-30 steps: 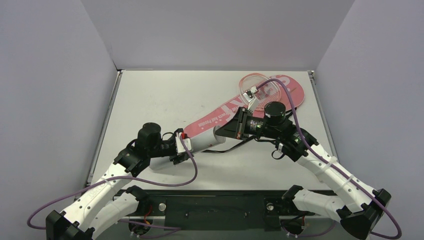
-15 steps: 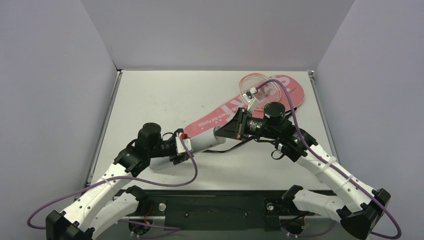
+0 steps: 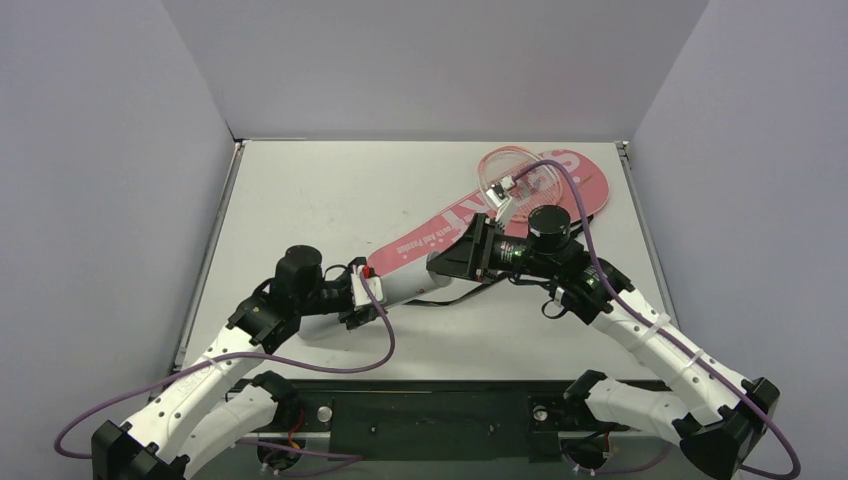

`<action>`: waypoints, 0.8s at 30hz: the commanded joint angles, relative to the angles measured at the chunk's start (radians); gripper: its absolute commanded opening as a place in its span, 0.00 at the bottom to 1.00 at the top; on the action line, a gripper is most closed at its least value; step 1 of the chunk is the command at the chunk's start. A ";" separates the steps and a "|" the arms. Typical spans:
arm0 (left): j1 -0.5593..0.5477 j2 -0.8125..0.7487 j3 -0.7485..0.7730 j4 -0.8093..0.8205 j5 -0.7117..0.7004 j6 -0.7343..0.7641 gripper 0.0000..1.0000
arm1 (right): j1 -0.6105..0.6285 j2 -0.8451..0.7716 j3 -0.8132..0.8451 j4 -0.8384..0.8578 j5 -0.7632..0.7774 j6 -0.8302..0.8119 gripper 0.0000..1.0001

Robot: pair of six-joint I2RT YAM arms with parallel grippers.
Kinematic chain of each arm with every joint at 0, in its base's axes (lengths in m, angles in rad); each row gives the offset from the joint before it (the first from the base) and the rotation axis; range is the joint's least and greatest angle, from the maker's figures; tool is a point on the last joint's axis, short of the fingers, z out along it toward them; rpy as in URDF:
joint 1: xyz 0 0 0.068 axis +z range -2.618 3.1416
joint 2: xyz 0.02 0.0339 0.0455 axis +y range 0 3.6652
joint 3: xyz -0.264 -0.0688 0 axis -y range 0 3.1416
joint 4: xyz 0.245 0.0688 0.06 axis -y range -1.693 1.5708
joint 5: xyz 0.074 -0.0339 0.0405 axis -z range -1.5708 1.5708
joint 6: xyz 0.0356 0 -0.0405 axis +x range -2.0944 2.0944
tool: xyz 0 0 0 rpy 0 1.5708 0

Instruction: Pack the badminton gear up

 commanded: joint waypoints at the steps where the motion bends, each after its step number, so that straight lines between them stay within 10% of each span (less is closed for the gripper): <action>1: 0.006 -0.012 0.038 0.048 0.024 0.004 0.00 | -0.035 -0.027 -0.034 0.090 -0.030 0.046 0.41; 24: 0.009 -0.012 0.039 0.045 0.031 0.000 0.00 | -0.062 -0.021 -0.027 0.009 -0.024 -0.016 0.36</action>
